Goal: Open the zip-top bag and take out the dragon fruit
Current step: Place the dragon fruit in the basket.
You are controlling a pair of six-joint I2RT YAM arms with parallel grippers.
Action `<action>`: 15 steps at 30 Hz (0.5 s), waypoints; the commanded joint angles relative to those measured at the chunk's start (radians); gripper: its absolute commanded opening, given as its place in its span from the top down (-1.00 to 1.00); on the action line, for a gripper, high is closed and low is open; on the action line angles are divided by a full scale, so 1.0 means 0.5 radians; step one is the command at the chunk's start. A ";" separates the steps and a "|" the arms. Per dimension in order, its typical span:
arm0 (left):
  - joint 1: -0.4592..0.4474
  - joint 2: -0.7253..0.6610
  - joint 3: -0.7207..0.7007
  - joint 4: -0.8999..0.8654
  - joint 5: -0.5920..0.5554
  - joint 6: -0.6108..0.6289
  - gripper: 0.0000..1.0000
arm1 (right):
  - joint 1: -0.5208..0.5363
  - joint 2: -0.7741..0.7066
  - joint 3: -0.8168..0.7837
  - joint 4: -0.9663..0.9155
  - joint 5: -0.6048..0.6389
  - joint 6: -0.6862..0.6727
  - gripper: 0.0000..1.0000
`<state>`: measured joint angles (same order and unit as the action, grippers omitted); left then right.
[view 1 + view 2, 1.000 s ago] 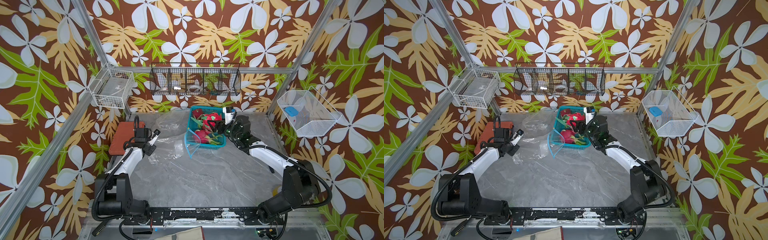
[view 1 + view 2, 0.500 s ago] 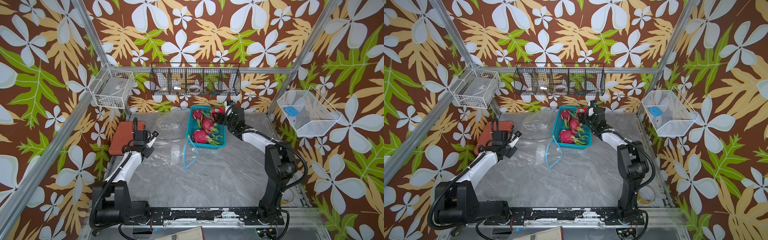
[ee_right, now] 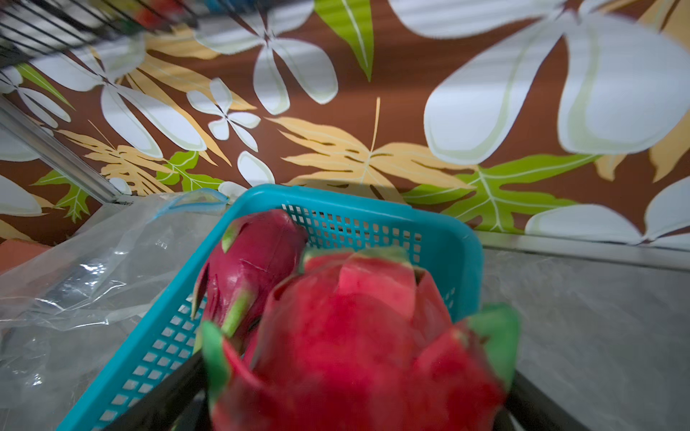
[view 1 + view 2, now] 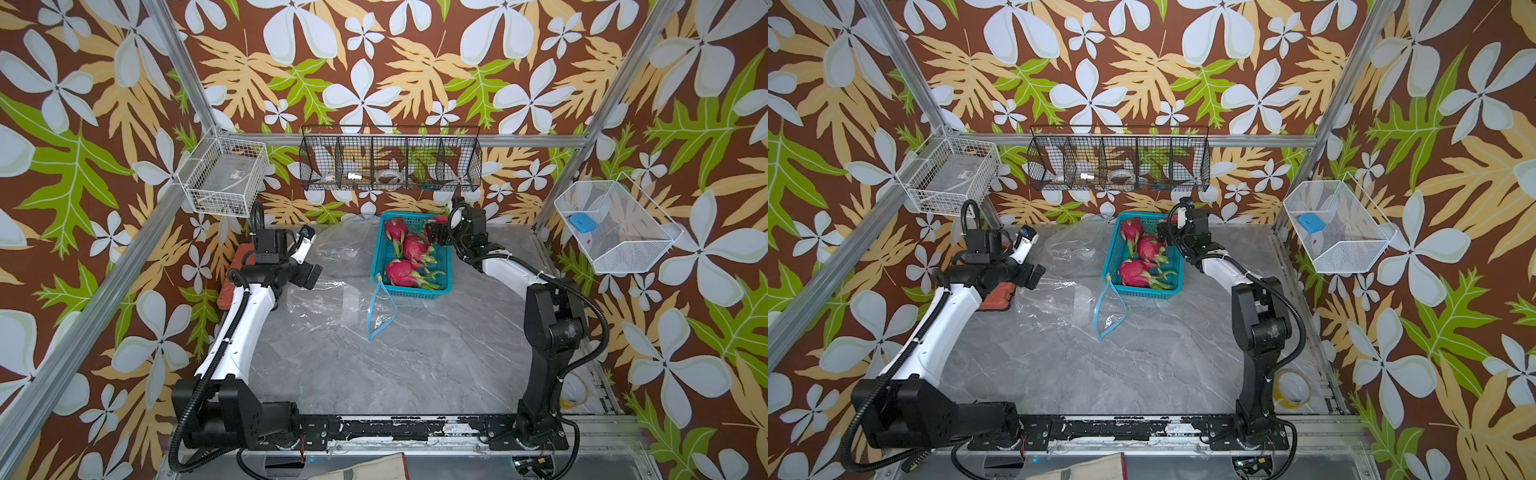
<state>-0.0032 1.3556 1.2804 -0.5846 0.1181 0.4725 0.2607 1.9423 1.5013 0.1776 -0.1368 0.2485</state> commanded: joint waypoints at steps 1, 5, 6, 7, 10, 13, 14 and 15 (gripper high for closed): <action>-0.029 0.064 0.132 -0.150 0.174 -0.189 -1.00 | 0.007 -0.182 -0.054 -0.008 0.146 -0.110 -0.99; -0.036 0.204 0.281 -0.068 0.199 -0.374 -1.00 | 0.009 -0.497 -0.182 -0.123 0.161 -0.157 -0.99; -0.036 0.240 0.306 -0.040 0.201 -0.399 -1.00 | 0.009 -0.572 -0.237 -0.108 0.140 -0.156 -0.99; -0.036 0.272 0.322 -0.023 0.209 -0.408 -1.00 | 0.011 -0.609 -0.278 -0.071 0.100 -0.164 -0.99; -0.040 0.374 0.375 -0.010 0.244 -0.424 -1.00 | 0.025 -0.605 -0.183 -0.271 0.081 -0.160 -0.99; -0.040 0.371 0.238 0.181 0.259 -0.468 -1.00 | 0.014 -0.771 -0.316 -0.260 0.169 -0.121 -0.99; -0.040 0.342 0.128 0.309 0.266 -0.498 -1.00 | 0.003 -0.859 -0.423 -0.197 0.205 -0.110 -0.99; -0.036 0.314 0.013 0.455 0.268 -0.540 -1.00 | -0.014 -0.936 -0.528 -0.142 0.245 -0.102 -0.99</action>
<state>-0.0212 1.5322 1.3651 -0.5095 0.2295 0.2596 0.2649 1.5433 1.3064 0.0696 -0.0727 0.1799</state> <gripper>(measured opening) 0.999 0.996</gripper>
